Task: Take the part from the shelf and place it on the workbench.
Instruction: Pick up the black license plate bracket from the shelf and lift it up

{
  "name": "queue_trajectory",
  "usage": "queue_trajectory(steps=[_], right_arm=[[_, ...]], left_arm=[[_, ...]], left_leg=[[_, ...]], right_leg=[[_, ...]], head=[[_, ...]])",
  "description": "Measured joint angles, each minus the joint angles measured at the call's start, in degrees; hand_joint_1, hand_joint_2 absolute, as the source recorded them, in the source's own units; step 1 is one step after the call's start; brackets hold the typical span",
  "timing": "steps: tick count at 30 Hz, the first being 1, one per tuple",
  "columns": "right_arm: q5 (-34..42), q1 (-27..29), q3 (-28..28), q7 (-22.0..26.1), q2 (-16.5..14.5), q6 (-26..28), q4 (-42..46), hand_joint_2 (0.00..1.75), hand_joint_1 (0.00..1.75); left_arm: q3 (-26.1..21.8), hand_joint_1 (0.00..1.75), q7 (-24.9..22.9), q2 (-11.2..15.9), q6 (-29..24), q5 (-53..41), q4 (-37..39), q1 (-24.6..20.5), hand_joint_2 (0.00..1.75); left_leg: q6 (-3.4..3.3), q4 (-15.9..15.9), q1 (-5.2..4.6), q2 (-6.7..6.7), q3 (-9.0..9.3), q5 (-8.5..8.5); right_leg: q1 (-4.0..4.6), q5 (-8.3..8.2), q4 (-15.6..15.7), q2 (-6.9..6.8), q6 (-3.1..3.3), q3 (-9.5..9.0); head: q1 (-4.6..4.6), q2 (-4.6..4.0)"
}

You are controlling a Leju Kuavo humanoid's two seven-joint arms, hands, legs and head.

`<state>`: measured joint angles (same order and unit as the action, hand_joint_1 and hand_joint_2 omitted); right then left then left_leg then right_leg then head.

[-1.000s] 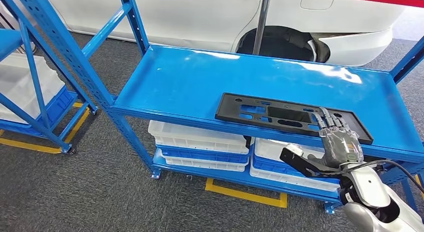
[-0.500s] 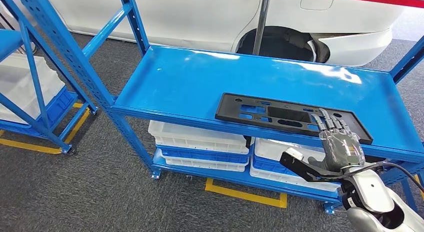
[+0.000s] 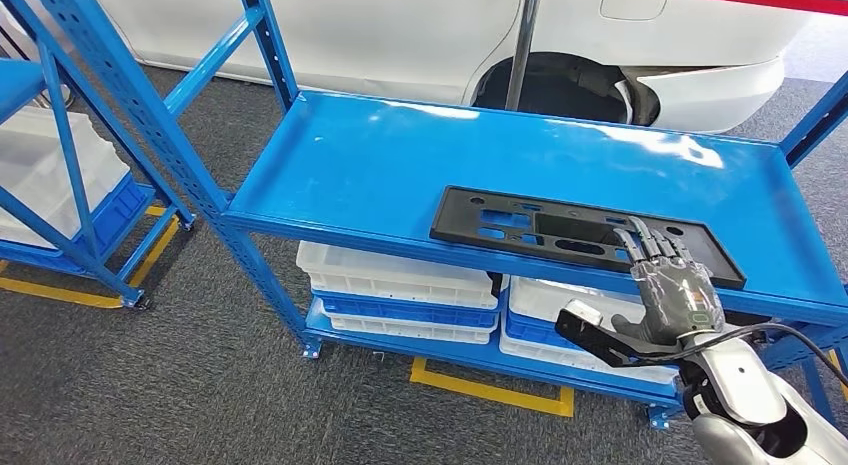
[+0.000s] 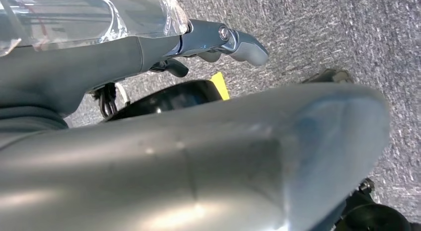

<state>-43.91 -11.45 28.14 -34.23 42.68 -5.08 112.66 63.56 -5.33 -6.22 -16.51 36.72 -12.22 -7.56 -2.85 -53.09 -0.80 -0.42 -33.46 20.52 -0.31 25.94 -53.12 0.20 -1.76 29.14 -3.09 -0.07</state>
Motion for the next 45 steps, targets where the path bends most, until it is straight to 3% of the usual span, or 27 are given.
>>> queue_trajectory(steps=[9,21,45], right_arm=[[0.09,-2.92,3.35,4.75,-3.15,-0.15,-2.76,1.75,0.0],[-1.24,-2.92,7.69,4.39,-6.51,1.37,-5.73,1.75,0.0],[-1.72,-1.86,10.17,6.23,-8.24,4.95,-9.52,1.75,0.0]], left_arm=[[0.0,0.0,-1.16,-0.09,0.55,0.04,0.0,0.18,0.0],[0.24,0.0,-0.01,-0.06,-2.9,0.19,0.0,-0.16,0.0],[0.28,0.0,-1.25,0.76,-2.61,-0.08,0.0,-0.43,0.0]], left_leg=[[0.01,0.01,0.01,-0.01,0.03,-0.01],[0.02,0.01,0.01,-0.02,0.06,-0.01],[0.02,0.01,0.01,-0.01,0.18,-0.01]], right_leg=[[0.04,0.0,0.0,-0.02,0.0,-0.04],[0.04,0.0,0.0,-0.04,0.01,-0.06],[0.04,0.01,0.0,-0.04,0.01,-0.2]], head=[[0.0,0.0],[0.0,0.0],[0.01,0.0]])
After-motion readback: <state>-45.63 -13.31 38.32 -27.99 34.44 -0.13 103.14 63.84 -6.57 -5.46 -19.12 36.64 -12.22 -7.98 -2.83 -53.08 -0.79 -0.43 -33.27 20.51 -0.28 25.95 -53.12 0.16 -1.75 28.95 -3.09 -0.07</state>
